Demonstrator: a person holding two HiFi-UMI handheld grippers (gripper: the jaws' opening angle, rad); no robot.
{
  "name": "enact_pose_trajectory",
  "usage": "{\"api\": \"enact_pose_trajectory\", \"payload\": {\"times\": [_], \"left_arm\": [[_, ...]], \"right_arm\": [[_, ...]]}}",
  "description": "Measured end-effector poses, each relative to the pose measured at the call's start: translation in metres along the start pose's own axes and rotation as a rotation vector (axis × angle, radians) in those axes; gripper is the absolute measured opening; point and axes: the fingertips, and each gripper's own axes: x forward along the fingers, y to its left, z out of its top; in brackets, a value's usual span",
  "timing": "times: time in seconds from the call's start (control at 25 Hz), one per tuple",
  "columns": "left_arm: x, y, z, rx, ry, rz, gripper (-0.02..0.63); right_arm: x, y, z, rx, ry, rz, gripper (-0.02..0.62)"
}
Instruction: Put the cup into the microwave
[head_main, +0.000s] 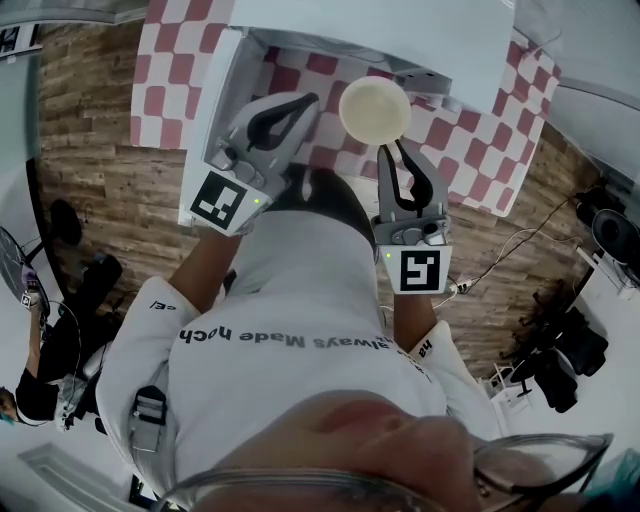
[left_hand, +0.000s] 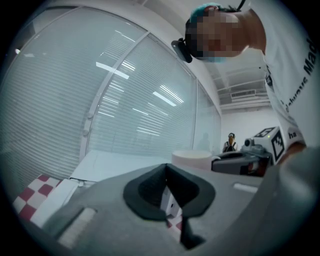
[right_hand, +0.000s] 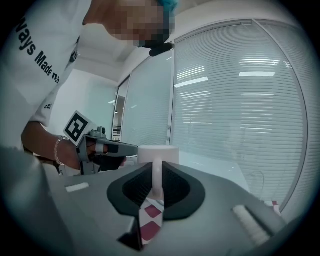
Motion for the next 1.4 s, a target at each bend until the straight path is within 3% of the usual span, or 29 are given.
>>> {"api": "enact_pose_trajectory", "payload": {"times": [1.4], "left_arm": [[0.041,0.074,-0.129,0.046,0.050,0.098,0.005]], "right_arm": [[0.085,-0.027,-0.146,0.053,0.032,-0.067,0.040]]}}
